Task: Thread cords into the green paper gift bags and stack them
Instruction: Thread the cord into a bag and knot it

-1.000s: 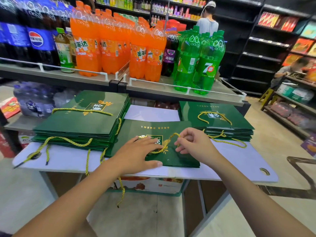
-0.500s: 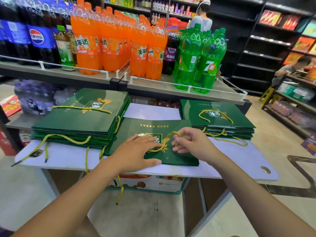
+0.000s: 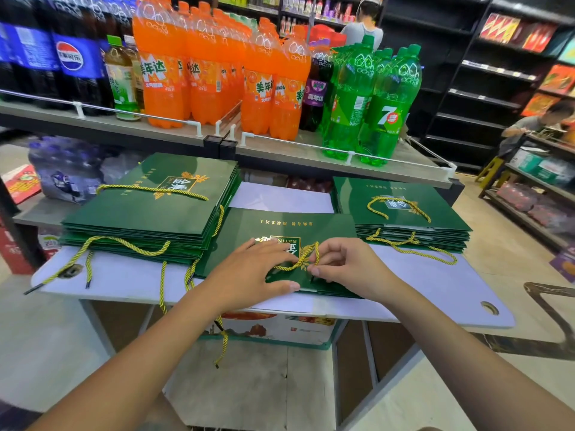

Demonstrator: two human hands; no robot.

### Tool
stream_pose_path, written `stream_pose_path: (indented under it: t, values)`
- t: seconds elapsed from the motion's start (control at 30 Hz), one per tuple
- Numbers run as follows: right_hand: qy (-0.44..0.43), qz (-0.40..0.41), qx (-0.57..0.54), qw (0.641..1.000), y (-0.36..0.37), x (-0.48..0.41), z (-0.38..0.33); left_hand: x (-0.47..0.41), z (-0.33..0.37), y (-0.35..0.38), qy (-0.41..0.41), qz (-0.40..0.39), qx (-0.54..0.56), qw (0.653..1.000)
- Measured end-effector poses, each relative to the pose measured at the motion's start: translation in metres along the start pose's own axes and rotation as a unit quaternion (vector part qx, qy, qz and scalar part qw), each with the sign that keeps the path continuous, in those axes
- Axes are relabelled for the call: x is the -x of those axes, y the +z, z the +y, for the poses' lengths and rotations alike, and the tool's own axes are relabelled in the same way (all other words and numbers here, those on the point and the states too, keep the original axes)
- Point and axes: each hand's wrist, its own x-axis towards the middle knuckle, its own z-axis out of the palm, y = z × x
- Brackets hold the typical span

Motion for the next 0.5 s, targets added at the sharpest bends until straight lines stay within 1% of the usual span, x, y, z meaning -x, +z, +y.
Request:
stream_pose_path:
  t: [0.17,0.4,0.5]
  values:
    - [-0.038,0.017,0.049,0.998,0.002,0.0,-0.001,0.001,0.002,-0.002,-0.004,-0.013,0.001,1.0]
    - [-0.055,0.011,0.096,0.994,-0.002,0.0,-0.006,0.001,0.001,-0.001,0.001,-0.01,0.0,1.0]
    - [-0.075,0.006,0.115,0.99,-0.003,0.002,-0.011,0.001,0.001,-0.001,-0.001,-0.008,0.003,1.0]
